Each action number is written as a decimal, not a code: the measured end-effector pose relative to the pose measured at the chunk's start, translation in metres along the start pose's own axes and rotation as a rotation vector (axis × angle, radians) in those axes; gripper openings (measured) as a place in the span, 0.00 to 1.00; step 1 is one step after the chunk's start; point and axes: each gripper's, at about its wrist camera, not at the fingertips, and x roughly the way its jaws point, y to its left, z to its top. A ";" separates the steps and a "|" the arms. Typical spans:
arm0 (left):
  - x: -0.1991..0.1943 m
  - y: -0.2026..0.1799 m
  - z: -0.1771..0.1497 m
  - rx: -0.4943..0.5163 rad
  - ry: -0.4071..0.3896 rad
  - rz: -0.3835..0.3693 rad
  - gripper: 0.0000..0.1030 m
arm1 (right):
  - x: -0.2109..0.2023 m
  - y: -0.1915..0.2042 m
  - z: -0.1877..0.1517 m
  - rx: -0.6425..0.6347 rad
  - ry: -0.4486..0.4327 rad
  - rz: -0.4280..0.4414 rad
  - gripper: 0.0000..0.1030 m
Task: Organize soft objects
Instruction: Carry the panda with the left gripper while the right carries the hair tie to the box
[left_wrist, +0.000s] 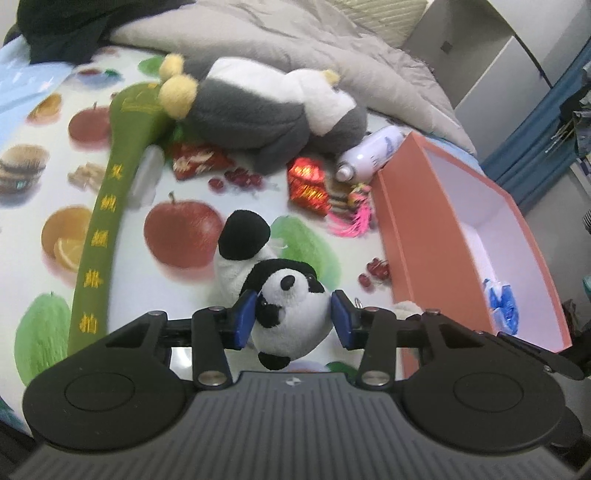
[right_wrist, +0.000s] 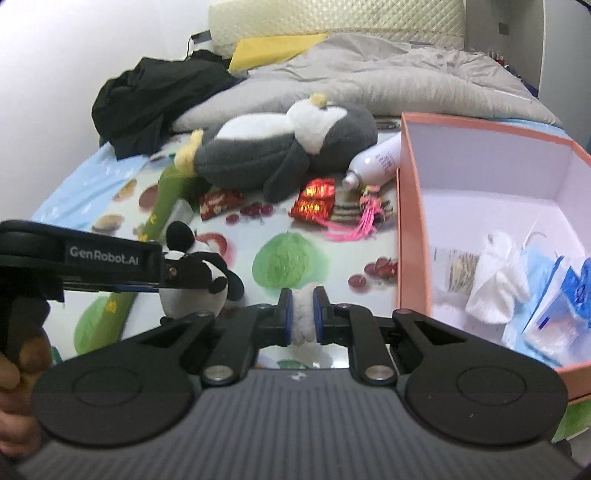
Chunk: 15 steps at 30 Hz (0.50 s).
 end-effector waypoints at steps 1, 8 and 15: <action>-0.003 -0.004 0.004 0.009 -0.005 -0.002 0.48 | -0.003 -0.001 0.004 0.002 -0.006 0.000 0.14; -0.025 -0.036 0.038 0.064 -0.031 -0.038 0.48 | -0.028 -0.011 0.041 0.018 -0.067 0.006 0.14; -0.041 -0.087 0.077 0.142 -0.068 -0.100 0.48 | -0.062 -0.032 0.083 0.036 -0.161 -0.019 0.14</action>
